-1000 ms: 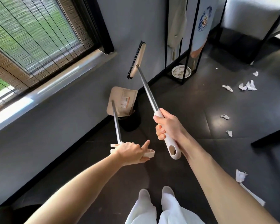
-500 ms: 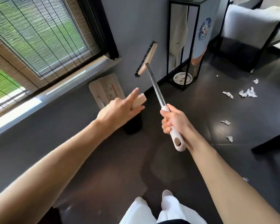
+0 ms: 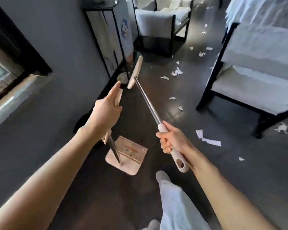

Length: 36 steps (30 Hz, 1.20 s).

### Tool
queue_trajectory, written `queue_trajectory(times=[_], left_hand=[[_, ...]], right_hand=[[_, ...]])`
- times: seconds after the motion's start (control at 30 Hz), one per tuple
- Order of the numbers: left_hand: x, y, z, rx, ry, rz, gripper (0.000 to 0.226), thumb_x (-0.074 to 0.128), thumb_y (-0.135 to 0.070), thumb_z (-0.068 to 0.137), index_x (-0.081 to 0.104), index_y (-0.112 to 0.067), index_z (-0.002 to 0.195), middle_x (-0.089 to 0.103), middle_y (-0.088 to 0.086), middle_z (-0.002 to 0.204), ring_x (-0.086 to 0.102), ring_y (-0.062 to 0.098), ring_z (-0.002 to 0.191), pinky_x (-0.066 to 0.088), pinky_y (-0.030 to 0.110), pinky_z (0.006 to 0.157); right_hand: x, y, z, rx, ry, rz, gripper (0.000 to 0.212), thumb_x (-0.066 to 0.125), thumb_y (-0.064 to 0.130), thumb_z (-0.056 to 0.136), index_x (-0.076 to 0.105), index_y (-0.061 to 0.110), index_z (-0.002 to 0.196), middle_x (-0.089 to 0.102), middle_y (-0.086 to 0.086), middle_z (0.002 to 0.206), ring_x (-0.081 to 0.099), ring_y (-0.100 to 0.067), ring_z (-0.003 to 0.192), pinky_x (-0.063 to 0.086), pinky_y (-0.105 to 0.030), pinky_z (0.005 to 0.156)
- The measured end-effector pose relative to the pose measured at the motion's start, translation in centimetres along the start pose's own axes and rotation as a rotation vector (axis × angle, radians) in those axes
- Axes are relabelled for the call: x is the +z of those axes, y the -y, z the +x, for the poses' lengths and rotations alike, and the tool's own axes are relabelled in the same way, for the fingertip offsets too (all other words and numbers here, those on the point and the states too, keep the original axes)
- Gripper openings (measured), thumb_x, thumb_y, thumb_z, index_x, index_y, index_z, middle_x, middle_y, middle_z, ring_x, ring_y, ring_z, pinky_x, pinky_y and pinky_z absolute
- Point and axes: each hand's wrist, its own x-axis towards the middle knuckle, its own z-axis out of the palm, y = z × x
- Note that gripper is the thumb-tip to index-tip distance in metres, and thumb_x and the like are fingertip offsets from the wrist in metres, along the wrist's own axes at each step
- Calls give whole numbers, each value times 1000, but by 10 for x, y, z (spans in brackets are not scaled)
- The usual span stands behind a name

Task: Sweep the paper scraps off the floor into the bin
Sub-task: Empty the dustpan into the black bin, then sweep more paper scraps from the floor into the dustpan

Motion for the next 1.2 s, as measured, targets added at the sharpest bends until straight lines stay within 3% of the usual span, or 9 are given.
queue_trajectory(times=[0.13, 0.3, 0.43, 0.57, 0.7, 0.8, 1.07, 1.13, 1.2], left_hand=[[78, -19, -45, 122, 198, -19, 73, 49, -11, 94, 14, -45, 149, 61, 14, 124, 63, 27, 78, 47, 27, 69], [153, -82, -97, 321, 426, -55, 69, 48, -12, 96, 15, -42, 150, 62, 13, 124, 64, 30, 83, 40, 21, 71], [217, -152, -132, 470, 596, -75, 69, 47, -9, 95, 19, -40, 149, 65, 11, 114, 59, 26, 72, 41, 23, 70], [288, -233, -173, 625, 751, -46, 67, 44, -8, 95, 19, -38, 150, 61, 2, 105, 61, 30, 75, 48, 37, 89], [371, -324, -205, 662, 828, -3, 67, 42, -14, 96, 17, -52, 145, 59, 8, 119, 62, 24, 77, 50, 33, 79], [420, -393, -223, 668, 854, 7, 70, 42, -12, 94, 18, -53, 145, 61, 11, 117, 61, 25, 70, 52, 30, 66], [531, -566, -228, 705, 805, -75, 68, 43, -11, 94, 21, -51, 144, 53, -1, 113, 45, -2, 63, 34, -2, 47], [563, -612, -224, 740, 798, -90, 66, 44, -13, 95, 21, -50, 145, 54, -1, 107, 47, 0, 61, 35, 1, 47], [599, -659, -217, 760, 815, -83, 64, 43, -16, 96, 19, -52, 145, 57, 4, 104, 50, 11, 58, 41, 14, 51]], right_hand=[[-37, -52, -59, 71, -156, 213, 57, 50, -6, 93, 37, 16, 145, 33, 2, 47, 29, -4, 31, 26, -12, 32], [-100, -117, -129, 70, -352, 421, 21, 47, -9, 92, 45, -3, 111, 33, 1, 51, 29, -4, 33, 22, -12, 35], [-169, -152, -182, 33, -529, 498, 28, 48, -8, 91, 39, 17, 80, 36, 2, 50, 31, -5, 35, 26, -13, 34], [-251, -171, -236, -19, -700, 636, 27, 44, -11, 90, 44, 16, 92, 40, 1, 50, 33, -5, 35, 27, -15, 34], [-350, -170, -288, -90, -870, 700, 44, 42, -10, 91, 49, 19, 123, 41, 1, 51, 34, -6, 35, 28, -17, 33], [-420, -181, -321, 46, -966, 589, 69, 42, 0, 94, 25, 39, 148, 45, -5, 59, 39, -10, 39, 32, -19, 35], [-595, -143, -366, 117, -1154, 387, 62, 60, 10, 91, 33, 16, 146, 62, -22, 83, 48, -20, 43, 35, -22, 32], [-646, -131, -368, 138, -1170, 381, 59, 59, 7, 91, 34, 14, 145, 64, -27, 106, 58, -29, 54, 40, -28, 32], [-705, -120, -366, 121, -1172, 420, 53, 58, 7, 92, 38, 14, 141, 61, -19, 87, 51, -18, 44, 37, -22, 31]])
